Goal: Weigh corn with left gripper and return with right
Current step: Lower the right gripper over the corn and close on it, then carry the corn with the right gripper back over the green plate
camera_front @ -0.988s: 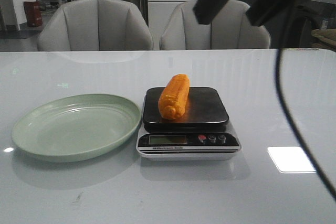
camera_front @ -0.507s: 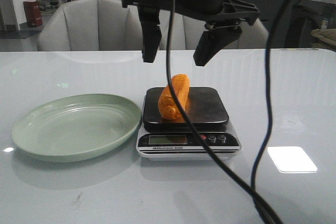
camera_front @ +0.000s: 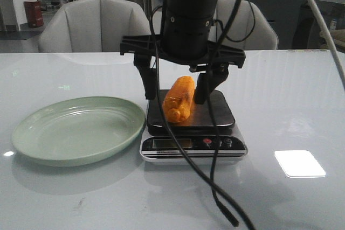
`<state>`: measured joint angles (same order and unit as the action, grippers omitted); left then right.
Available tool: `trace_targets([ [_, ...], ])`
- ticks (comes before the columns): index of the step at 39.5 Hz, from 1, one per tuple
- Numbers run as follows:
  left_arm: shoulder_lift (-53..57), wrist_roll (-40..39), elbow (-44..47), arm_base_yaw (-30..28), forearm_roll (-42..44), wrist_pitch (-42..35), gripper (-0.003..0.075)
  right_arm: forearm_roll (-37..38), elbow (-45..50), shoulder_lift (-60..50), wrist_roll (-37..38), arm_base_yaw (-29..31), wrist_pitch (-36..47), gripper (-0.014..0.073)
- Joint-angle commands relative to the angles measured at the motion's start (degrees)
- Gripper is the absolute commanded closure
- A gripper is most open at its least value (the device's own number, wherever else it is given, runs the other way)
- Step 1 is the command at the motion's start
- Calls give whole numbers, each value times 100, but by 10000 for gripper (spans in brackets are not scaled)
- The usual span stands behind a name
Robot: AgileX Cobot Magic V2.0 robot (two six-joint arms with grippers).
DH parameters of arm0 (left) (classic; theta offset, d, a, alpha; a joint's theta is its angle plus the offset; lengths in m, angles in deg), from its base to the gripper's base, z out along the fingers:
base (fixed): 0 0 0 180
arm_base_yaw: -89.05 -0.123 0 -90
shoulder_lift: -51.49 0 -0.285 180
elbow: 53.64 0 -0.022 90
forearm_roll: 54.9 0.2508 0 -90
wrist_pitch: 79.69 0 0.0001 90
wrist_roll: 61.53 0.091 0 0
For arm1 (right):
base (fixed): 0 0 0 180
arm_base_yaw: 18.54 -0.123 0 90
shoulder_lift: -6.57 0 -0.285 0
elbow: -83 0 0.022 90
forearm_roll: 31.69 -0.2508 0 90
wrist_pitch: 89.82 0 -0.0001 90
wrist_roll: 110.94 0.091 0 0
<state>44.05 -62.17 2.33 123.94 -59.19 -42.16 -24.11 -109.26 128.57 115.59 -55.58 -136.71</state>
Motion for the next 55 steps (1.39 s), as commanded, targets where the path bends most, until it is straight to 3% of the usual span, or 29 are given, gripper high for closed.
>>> trace_targets([
  [1, 104, -5, -148, 48, -15, -482, 607, 204, -212, -163, 149, -3, 145, 4],
  [6, 104, -5, -148, 48, -15, -482, 607, 218, -212, -19, 154, -3, 157, 36],
  [10, 104, -5, -148, 48, -15, -482, 607, 243, -212, 13, 187, -3, 170, 167],
  [13, 104, -5, -148, 48, -15, -482, 607, 267, -224, 1, 187, -3, 195, 319],
  [17, 104, -5, -148, 48, -15, -482, 607, 259, -344, -16, 187, -23, 137, 397],
  [24, 104, -5, -148, 48, -15, -482, 607, 230, -756, -16, 182, -317, 35, 392],
  [35, 104, -5, -148, 48, -15, -482, 607, 104, -886, 34, 162, -858, 808, 392],
  [48, 104, -5, -148, 48, -15, -482, 607, -517, -886, 392, 157, -984, 1305, 383],
  [51, 104, -5, -148, 48, -15, -482, 607, -588, -917, 484, 140, -1024, 1424, 337],
  [55, 104, -5, -148, 48, -15, -482, 607, -588, -1045, 639, 128, -1083, 1412, 198],
])
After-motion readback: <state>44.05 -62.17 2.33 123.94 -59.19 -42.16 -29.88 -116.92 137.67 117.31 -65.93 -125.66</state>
